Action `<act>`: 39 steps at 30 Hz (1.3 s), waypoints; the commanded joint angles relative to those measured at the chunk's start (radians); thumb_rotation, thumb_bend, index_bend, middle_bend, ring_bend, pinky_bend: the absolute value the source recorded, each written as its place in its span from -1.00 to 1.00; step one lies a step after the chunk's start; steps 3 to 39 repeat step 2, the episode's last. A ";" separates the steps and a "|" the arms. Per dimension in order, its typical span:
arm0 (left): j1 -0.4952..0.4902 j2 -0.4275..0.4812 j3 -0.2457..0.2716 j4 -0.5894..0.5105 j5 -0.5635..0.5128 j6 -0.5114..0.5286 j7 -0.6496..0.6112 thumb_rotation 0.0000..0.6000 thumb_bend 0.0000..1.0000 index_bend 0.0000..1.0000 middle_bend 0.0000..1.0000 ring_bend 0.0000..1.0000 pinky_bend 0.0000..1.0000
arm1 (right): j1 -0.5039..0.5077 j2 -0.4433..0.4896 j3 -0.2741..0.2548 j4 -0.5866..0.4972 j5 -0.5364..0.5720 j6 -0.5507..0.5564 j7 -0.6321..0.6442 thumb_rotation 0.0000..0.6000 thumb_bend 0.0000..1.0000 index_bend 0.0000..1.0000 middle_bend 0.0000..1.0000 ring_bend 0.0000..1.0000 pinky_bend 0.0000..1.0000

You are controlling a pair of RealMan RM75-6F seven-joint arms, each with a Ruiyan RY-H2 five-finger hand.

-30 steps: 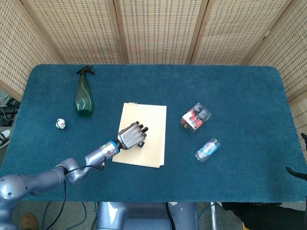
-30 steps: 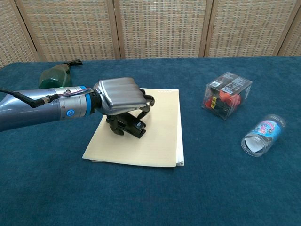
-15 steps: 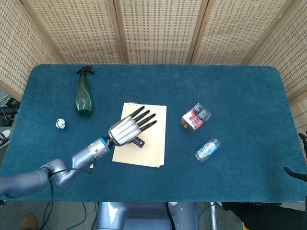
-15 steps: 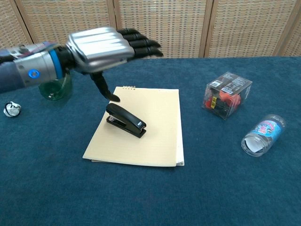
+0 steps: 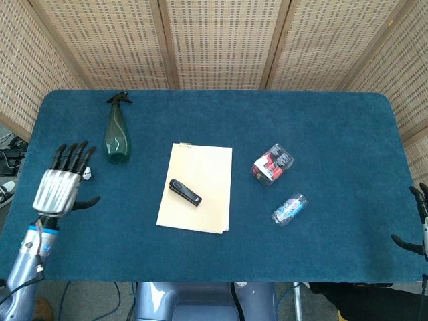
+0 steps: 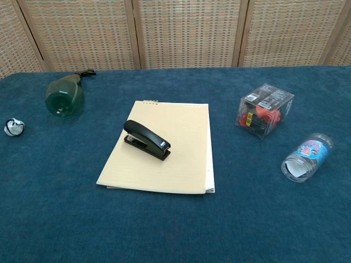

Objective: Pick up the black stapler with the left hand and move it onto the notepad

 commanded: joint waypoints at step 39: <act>0.178 0.077 0.096 0.040 0.025 0.115 -0.257 1.00 -1.00 -1.00 -1.00 -1.00 -1.00 | -0.005 0.000 -0.003 -0.007 -0.017 0.022 -0.003 1.00 -1.00 -1.00 -1.00 -1.00 -1.00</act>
